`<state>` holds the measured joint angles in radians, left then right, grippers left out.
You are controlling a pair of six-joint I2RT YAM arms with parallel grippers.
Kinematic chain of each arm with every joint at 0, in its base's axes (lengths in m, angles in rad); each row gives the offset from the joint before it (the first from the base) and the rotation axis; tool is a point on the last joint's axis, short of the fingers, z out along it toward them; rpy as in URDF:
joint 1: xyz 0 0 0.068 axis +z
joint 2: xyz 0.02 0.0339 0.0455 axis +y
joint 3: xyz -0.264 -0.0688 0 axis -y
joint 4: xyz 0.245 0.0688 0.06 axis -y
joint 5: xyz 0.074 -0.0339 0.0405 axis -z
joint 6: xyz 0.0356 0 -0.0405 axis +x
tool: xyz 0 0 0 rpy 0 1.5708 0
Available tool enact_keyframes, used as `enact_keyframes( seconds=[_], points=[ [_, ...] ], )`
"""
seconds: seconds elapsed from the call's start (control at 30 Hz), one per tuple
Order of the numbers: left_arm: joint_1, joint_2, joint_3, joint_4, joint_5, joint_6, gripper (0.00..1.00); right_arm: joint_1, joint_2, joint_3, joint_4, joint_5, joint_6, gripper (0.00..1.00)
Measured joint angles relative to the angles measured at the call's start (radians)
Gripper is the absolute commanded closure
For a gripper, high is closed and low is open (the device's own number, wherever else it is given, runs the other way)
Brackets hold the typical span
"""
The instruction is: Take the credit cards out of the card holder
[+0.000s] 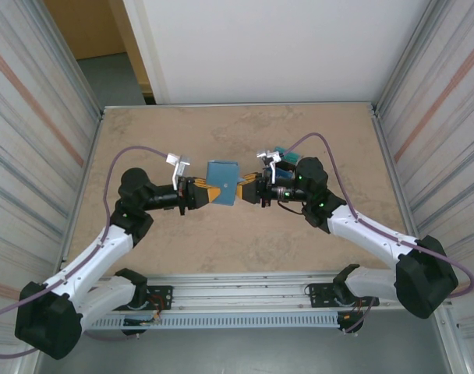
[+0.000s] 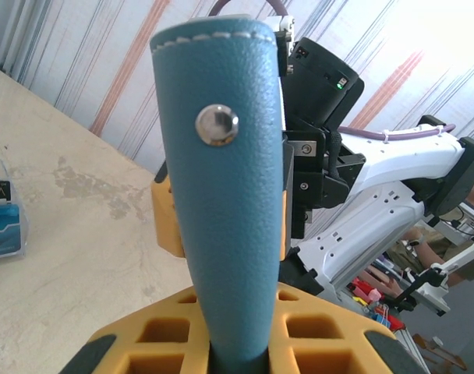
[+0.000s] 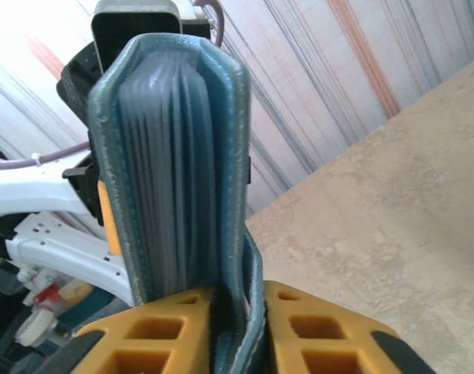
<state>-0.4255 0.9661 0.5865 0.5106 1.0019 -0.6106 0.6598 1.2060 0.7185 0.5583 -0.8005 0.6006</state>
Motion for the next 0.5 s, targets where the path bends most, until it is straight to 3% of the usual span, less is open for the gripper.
enact_keyframes(
  seconds=[0.1, 0.2, 0.5],
  points=[
    [0.001, 0.006, 0.000, 0.000, -0.002, 0.000, 0.97, 0.000, 0.000, 0.000, -0.005, 0.002, 0.003, 0.98],
    [0.001, 0.011, 0.000, -0.013, -0.016, 0.001, 0.90, 0.000, 0.000, 0.000, -0.026, 0.030, -0.003, 1.00],
    [-0.008, 0.060, 0.000, -0.162, -0.126, 0.024, 0.50, 0.039, -0.016, 0.017, -0.235, 0.227, -0.020, 1.00]
  ],
)
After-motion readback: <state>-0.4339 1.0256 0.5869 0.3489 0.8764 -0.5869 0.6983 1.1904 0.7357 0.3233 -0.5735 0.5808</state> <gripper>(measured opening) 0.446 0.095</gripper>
